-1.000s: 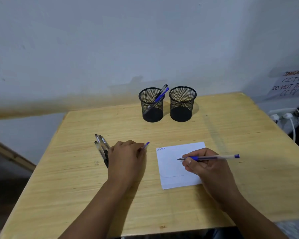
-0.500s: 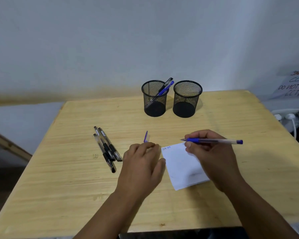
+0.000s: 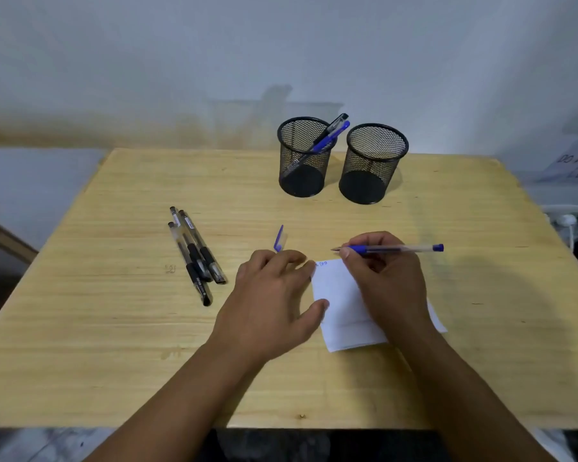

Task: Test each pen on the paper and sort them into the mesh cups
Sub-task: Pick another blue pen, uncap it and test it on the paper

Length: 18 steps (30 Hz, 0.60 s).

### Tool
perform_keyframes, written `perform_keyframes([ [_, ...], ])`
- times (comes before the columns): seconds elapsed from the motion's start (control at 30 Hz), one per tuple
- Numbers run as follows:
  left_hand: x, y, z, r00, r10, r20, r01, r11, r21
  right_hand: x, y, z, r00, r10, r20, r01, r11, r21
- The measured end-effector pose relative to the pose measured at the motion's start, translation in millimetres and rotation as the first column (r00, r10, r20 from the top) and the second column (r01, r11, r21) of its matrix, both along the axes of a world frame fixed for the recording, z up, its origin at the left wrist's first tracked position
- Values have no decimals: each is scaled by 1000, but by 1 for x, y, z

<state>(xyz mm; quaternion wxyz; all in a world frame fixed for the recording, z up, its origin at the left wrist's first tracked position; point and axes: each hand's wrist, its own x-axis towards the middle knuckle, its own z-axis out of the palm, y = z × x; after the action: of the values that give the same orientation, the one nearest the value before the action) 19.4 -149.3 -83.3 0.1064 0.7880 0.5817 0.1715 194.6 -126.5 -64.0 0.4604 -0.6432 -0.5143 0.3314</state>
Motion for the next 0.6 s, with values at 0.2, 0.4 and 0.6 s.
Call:
perform_keyframes([
  [0.2,-2,-1,4,996,-29,-83,27,999,-32,4,-4,1,1000,6,17,-6,1000,-30],
  [0.4,1,2,6,991,-48,-122,42,998,-57,9,1,2,988,73,138,-64,996,-69],
  [0.6,0,0,6,987,-65,-147,55,996,-70,6,-1,-3,987,57,152,-54,998,-25],
])
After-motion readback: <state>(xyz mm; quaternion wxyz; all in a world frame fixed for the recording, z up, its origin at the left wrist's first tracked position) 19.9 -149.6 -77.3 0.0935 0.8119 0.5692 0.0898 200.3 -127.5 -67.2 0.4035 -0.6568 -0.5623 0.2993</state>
